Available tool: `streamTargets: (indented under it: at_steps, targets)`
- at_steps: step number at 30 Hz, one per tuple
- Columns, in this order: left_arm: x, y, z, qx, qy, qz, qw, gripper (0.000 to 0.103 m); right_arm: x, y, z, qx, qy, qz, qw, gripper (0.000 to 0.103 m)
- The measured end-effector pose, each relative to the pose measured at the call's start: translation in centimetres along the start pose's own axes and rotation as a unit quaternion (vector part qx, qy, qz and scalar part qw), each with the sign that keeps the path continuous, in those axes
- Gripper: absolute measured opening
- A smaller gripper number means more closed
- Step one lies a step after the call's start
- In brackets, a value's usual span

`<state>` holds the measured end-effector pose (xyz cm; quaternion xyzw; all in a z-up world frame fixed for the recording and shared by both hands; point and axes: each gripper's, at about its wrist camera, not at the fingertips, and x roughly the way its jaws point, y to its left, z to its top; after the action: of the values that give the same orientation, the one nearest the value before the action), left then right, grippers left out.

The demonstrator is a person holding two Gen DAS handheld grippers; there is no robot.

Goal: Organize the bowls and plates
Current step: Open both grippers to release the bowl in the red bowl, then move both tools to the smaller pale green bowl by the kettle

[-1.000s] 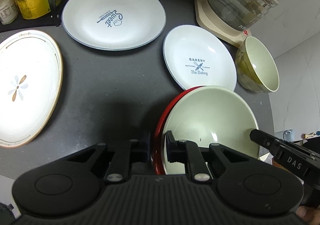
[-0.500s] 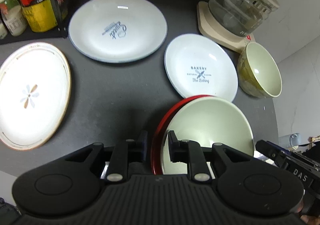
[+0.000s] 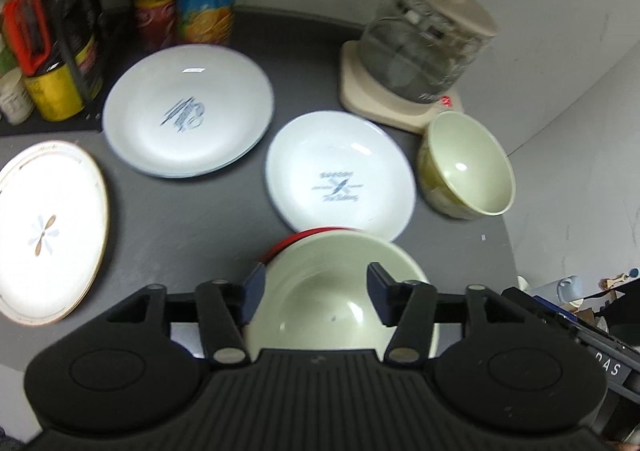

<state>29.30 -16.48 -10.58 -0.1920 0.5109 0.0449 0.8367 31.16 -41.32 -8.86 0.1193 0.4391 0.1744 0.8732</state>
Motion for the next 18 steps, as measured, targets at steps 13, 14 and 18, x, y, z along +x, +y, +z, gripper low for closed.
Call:
streamTargets:
  at_steps: [13,14,18]
  targets:
    - [0.6,-4.4,2.0,0.044,-0.008,-0.014,0.9989,0.068,-1.7,-4.0,0.5,0.069,-0.035,-0.021,0.997,0.099]
    - [0.9,-4.7,2.3,0.049,-0.007,-0.016,0.9986,0.068,-1.6,-4.2,0.5,0.072,-0.037,-0.025,0.996,0.100]
    - [2.1,-5.7,3.4,0.065,0.001,-0.024,0.9976,0.068,-1.6,-5.1,0.9,0.093,-0.048,-0.042,0.994,0.100]
